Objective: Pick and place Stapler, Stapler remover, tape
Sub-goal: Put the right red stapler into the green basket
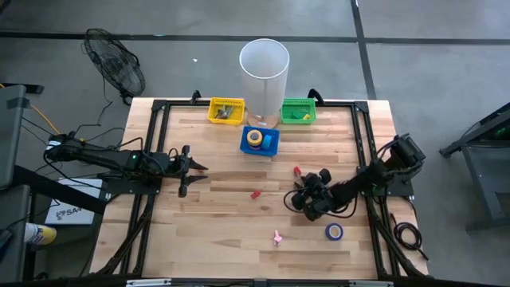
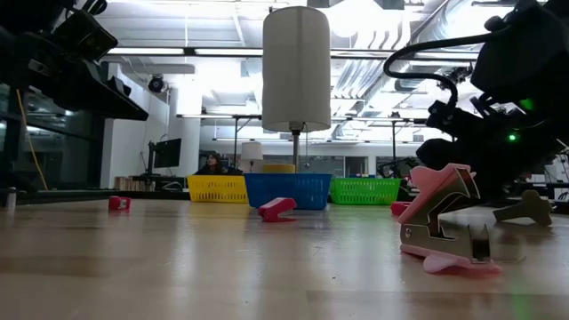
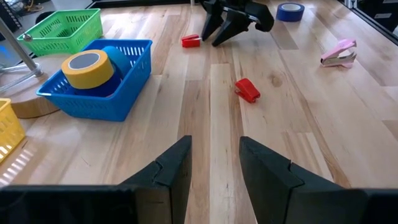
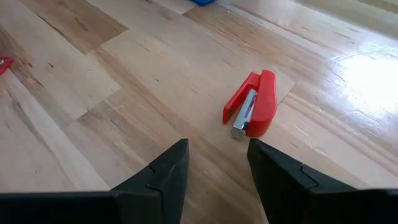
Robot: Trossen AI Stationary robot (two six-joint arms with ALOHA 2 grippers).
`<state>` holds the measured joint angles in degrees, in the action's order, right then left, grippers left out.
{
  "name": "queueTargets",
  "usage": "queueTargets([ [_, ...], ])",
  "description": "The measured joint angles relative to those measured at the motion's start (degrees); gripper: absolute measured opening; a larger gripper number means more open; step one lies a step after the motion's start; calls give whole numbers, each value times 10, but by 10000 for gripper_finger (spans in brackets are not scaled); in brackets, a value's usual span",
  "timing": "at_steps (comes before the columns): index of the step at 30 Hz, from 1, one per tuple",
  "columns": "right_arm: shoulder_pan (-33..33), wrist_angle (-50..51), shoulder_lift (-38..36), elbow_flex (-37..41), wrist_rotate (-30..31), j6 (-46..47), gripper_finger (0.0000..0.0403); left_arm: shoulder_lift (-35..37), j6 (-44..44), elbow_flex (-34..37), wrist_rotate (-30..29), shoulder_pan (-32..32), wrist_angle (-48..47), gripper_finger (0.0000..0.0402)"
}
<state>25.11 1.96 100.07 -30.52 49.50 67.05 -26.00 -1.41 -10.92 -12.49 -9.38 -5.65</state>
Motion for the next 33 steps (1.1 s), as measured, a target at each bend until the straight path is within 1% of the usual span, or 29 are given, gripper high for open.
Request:
queueTargets([
  [4,-5,-1,0,0,-8,-2,175,0,0,0,0,0,0,131],
  [11,-7,8,0,0,1,0,222,0,-4,0,0,0,-1,131],
  [18,-34,6,0,1,0,-15,256,0,-4,0,0,0,-1,131],
  [29,-76,-29,2,1,4,-37,259,0,-4,0,0,0,-1,131],
  [33,-89,-30,2,1,-5,-30,247,0,-4,0,0,0,-1,131],
])
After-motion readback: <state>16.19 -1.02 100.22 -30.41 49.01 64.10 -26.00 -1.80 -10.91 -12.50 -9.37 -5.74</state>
